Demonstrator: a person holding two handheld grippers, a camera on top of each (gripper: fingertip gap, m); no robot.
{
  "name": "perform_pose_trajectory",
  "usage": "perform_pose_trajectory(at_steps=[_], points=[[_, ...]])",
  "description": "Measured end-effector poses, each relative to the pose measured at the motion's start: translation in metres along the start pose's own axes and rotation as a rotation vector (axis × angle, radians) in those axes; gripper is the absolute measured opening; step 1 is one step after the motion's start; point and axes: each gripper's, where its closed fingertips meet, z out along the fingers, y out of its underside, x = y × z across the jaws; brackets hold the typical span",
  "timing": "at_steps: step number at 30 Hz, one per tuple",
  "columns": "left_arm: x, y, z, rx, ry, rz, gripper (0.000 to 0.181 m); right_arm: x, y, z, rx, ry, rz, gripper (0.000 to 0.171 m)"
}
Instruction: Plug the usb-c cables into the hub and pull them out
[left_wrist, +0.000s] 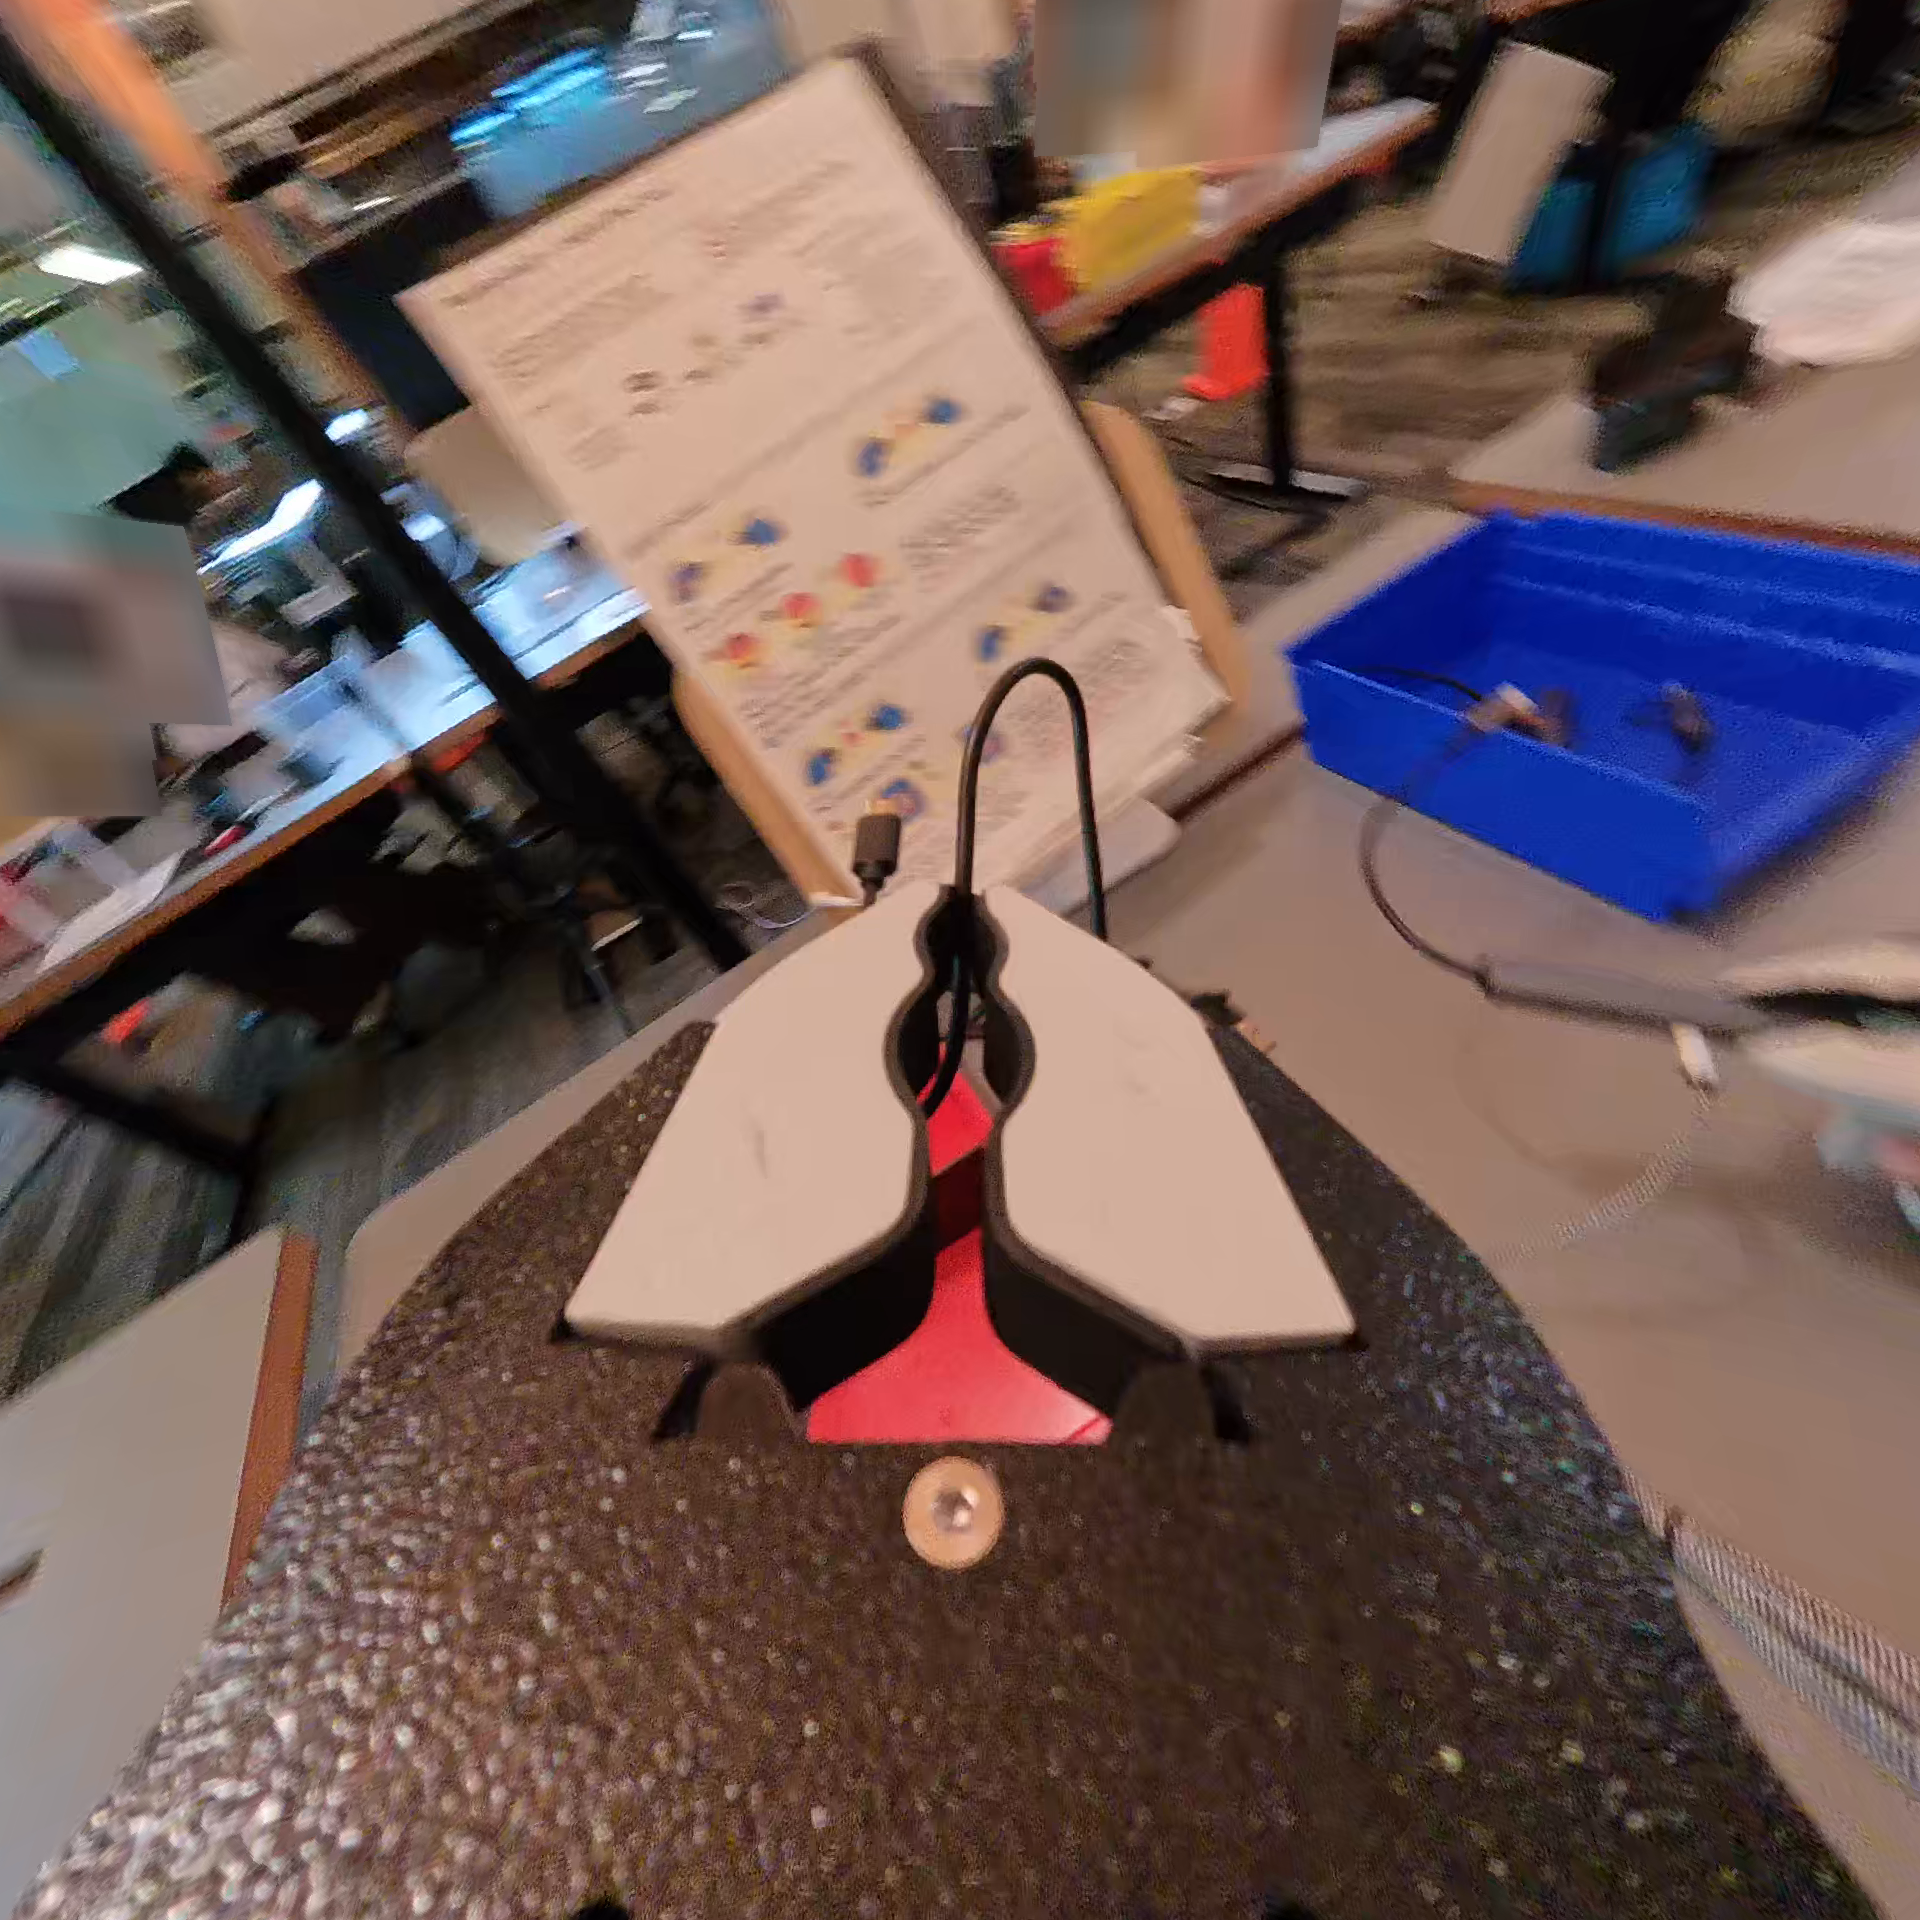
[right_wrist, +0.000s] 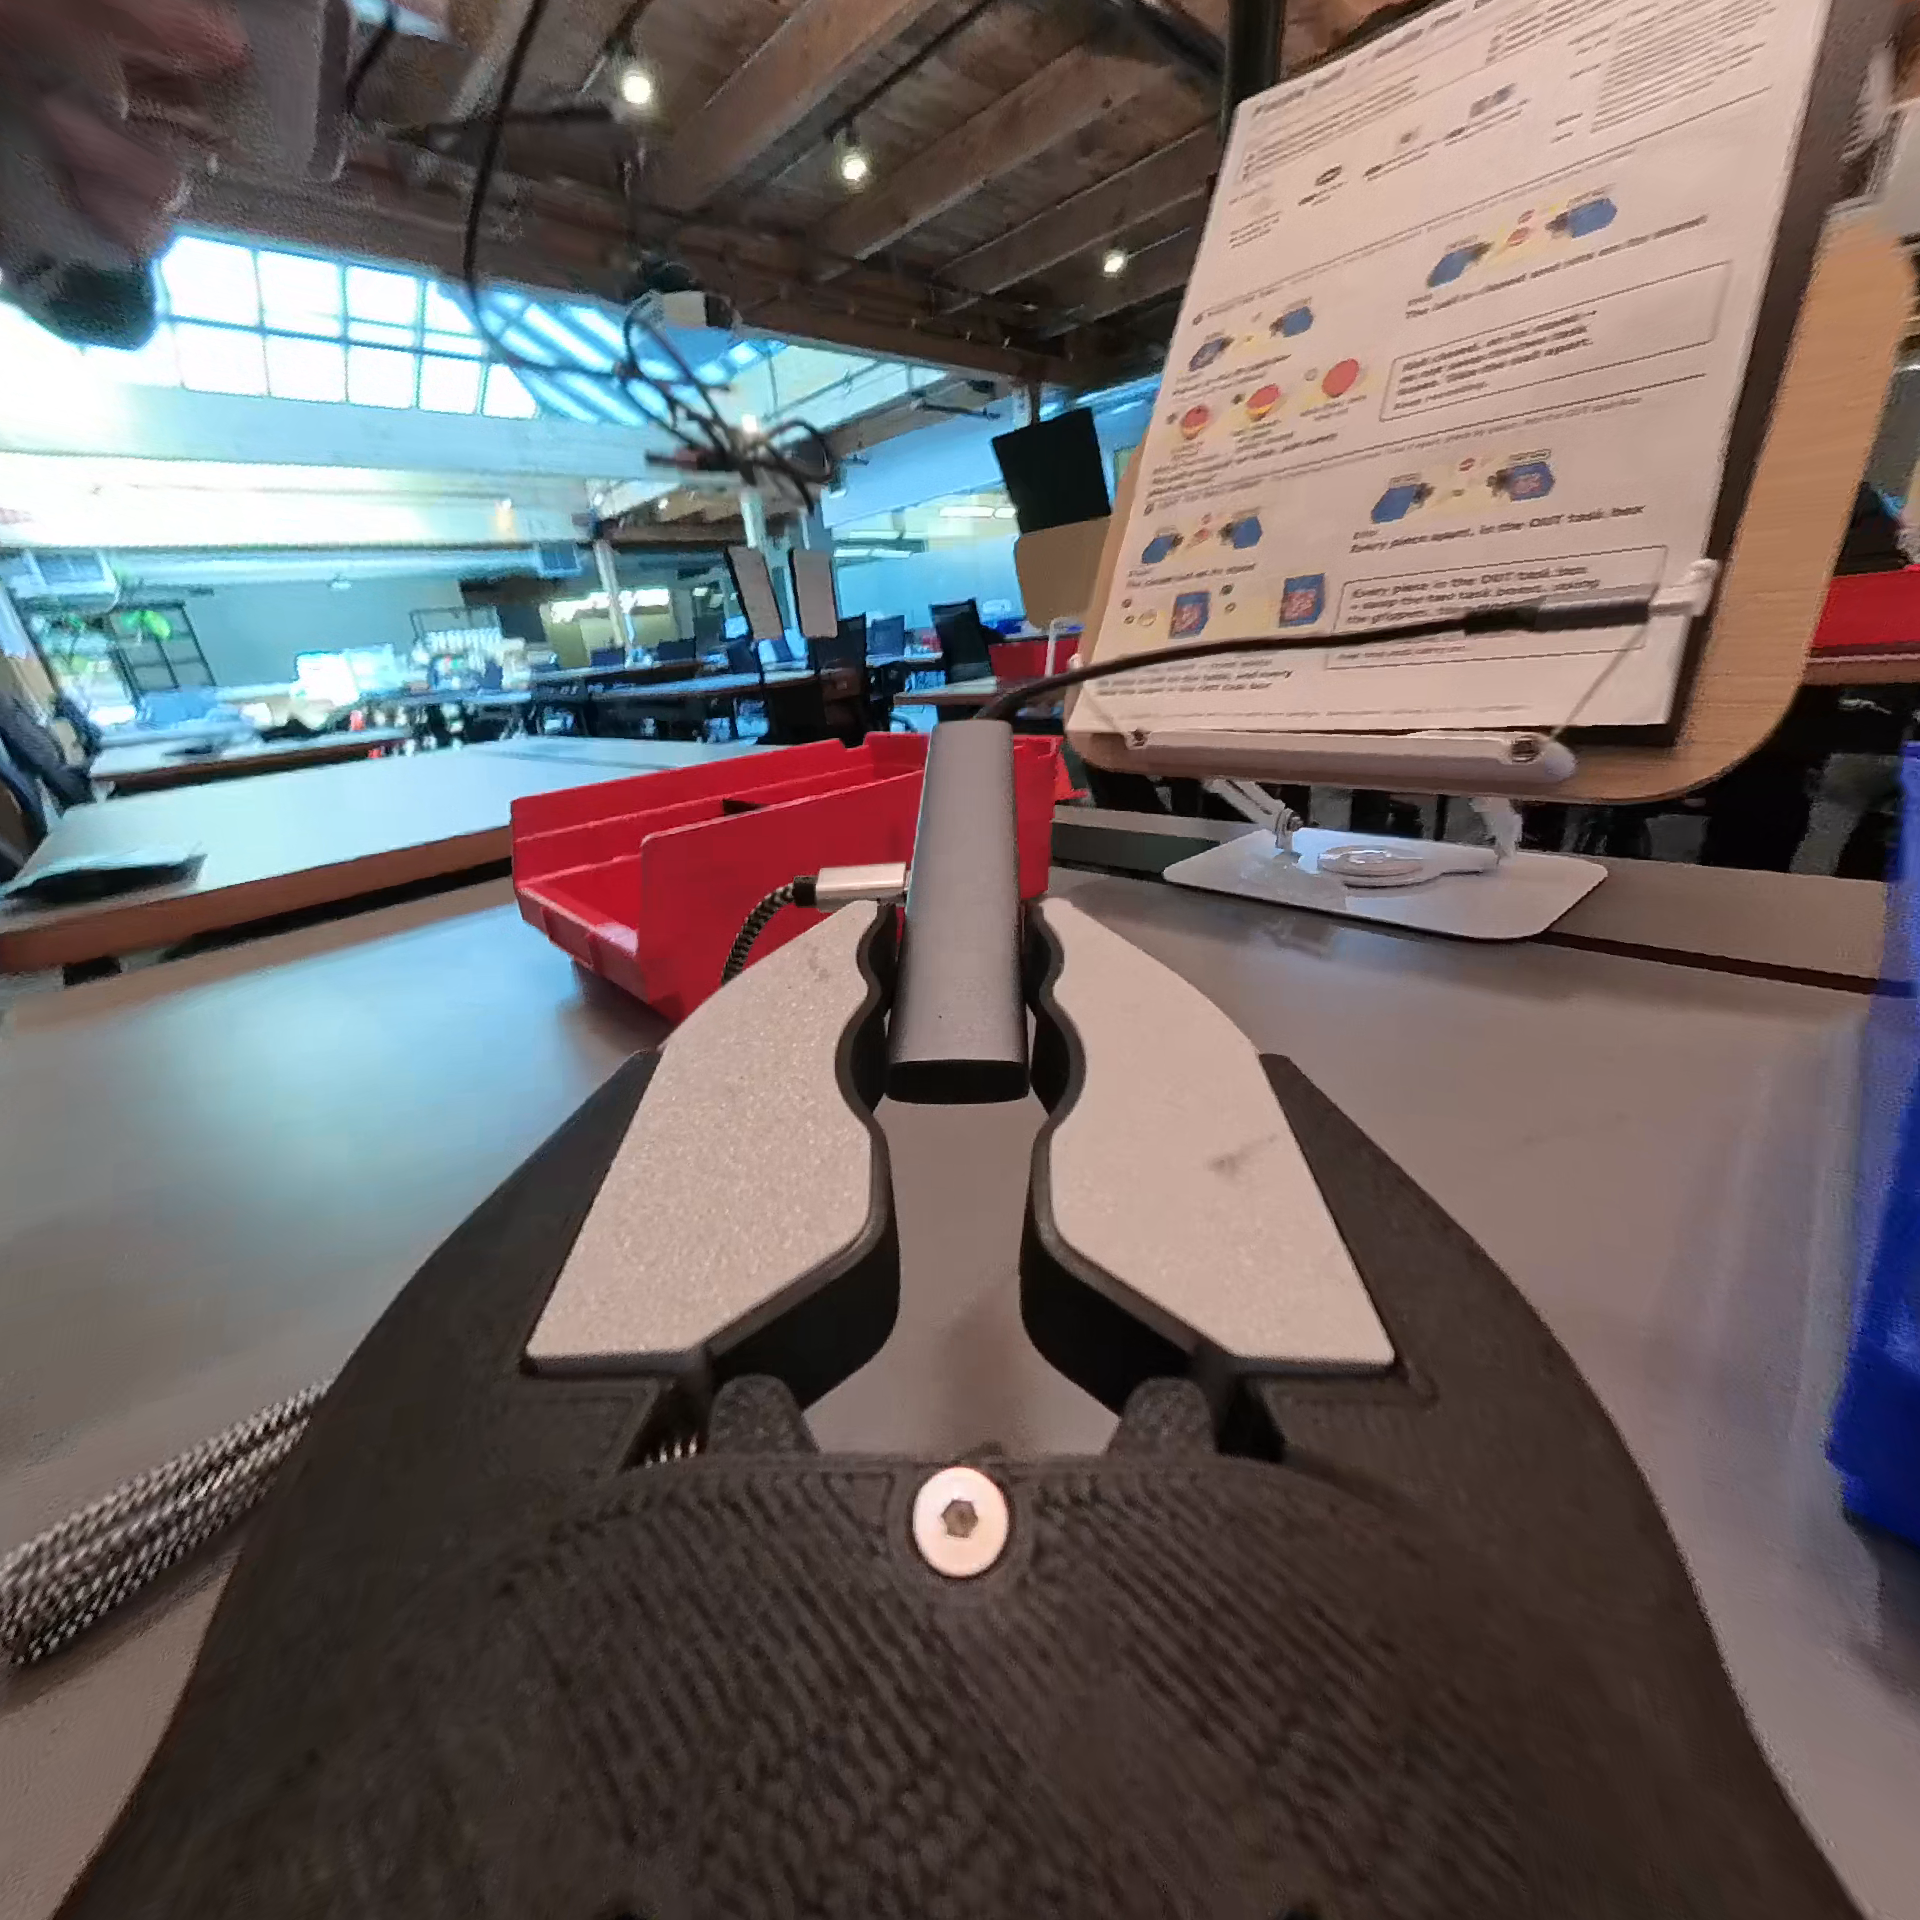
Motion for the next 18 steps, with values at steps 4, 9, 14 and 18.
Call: perform_pose_trajectory(at_steps=[4,9,14,18], points=[[0.075,0.052,0.011,-0.05,0.276,0.137,0.002,0.024,-0.009,-0.01,0.061,0.113,0.014,0.023],[0.155,0.166,0.012,-0.065,0.617,0.264,0.002,0.042,-0.013,-0.019,0.078,0.171,0.001,0.023],[0.177,0.248,0.006,-0.096,0.672,0.332,0.002,0.038,-0.011,-0.016,0.054,0.136,-0.002,0.023],[0.191,0.277,-0.01,-0.133,0.745,0.302,0.003,0.032,-0.009,-0.014,0.041,0.118,-0.038,0.023]])
